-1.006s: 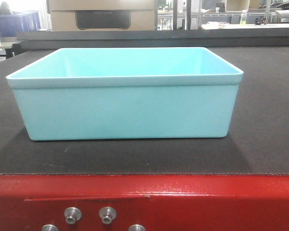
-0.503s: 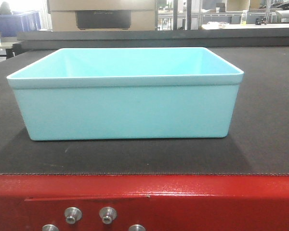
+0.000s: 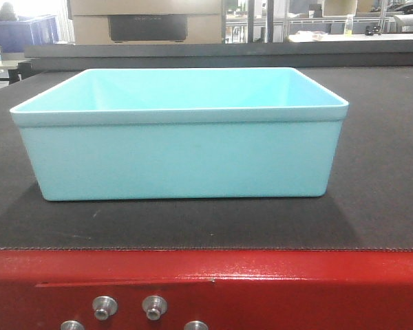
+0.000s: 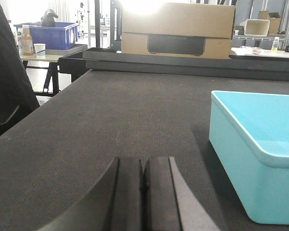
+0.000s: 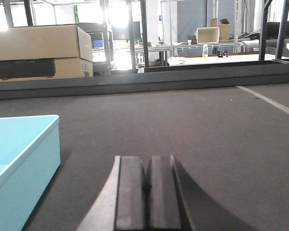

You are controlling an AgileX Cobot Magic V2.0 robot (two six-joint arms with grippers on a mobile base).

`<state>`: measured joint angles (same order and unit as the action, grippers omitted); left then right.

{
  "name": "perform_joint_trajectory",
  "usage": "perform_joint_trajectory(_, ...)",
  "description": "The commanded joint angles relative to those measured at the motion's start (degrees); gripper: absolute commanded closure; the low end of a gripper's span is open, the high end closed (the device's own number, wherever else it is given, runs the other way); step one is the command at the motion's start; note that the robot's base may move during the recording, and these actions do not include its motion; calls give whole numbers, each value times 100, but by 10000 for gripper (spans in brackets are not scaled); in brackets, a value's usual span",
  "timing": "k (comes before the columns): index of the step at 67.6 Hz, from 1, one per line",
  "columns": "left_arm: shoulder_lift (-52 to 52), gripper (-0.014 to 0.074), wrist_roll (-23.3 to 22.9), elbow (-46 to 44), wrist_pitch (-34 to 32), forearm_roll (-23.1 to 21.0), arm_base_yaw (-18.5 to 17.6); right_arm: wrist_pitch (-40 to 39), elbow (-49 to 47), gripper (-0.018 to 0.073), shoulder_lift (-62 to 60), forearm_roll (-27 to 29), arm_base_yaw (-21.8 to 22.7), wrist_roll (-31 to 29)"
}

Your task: Fetch blue bin and place on conveyor start

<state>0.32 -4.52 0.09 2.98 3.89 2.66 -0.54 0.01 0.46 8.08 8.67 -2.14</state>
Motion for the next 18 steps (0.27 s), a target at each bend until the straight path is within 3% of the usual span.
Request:
perform_joint_trajectory(1,-32,707,-4,-9,-98,-28,5,-152,-1,721,-46,-13,29,-59)
perform_joint_trajectory(18,-32,707,-4,-9,-98,-28,5,-152,-1,721,-46,-13,29,-59)
